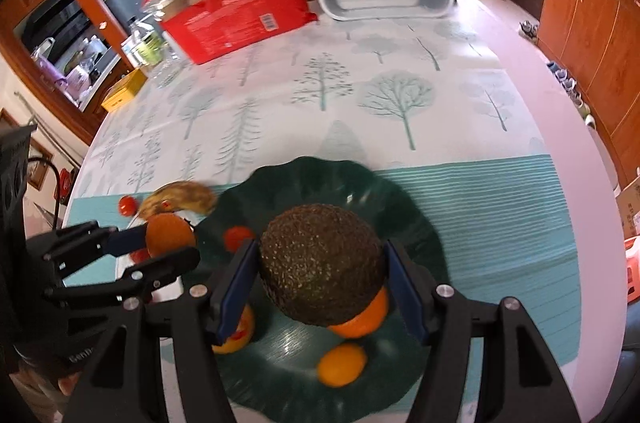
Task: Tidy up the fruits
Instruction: 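Lower both fruits onto the green plate and open both tools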
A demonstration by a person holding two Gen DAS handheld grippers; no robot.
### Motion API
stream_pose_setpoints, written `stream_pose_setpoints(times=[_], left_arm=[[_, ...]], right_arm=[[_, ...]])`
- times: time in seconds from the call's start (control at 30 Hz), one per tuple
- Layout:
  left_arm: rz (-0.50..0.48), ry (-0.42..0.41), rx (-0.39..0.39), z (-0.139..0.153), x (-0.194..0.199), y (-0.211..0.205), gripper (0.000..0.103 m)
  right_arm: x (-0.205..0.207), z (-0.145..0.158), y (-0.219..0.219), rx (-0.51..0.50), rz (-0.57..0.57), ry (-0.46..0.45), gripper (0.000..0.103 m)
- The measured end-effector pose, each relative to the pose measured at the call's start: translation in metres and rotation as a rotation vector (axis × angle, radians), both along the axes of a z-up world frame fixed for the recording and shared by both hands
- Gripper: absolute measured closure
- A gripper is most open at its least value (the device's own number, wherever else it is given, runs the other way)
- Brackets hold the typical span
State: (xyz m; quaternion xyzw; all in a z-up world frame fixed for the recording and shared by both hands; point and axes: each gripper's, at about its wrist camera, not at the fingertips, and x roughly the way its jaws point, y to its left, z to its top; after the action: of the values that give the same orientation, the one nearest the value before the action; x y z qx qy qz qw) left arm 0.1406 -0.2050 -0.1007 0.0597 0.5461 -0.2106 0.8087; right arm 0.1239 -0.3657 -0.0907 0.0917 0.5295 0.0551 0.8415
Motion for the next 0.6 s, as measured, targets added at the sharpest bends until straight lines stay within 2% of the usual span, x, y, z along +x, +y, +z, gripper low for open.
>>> stream_pose_setpoints(times=[0.27, 0.6], left_arm=[[0.002, -0.007, 0.044, -0.017, 0.029, -0.032, 0.065], [-0.011, 0.067, 0.061, -0.043, 0.048, -0.049, 0.065]], right_arm=[[0.011, -0.025, -0.013, 0.009, 0.020, 0.043, 0.039], [0.011, -0.032, -0.017, 0.018, 0.051, 0.057, 0.039]])
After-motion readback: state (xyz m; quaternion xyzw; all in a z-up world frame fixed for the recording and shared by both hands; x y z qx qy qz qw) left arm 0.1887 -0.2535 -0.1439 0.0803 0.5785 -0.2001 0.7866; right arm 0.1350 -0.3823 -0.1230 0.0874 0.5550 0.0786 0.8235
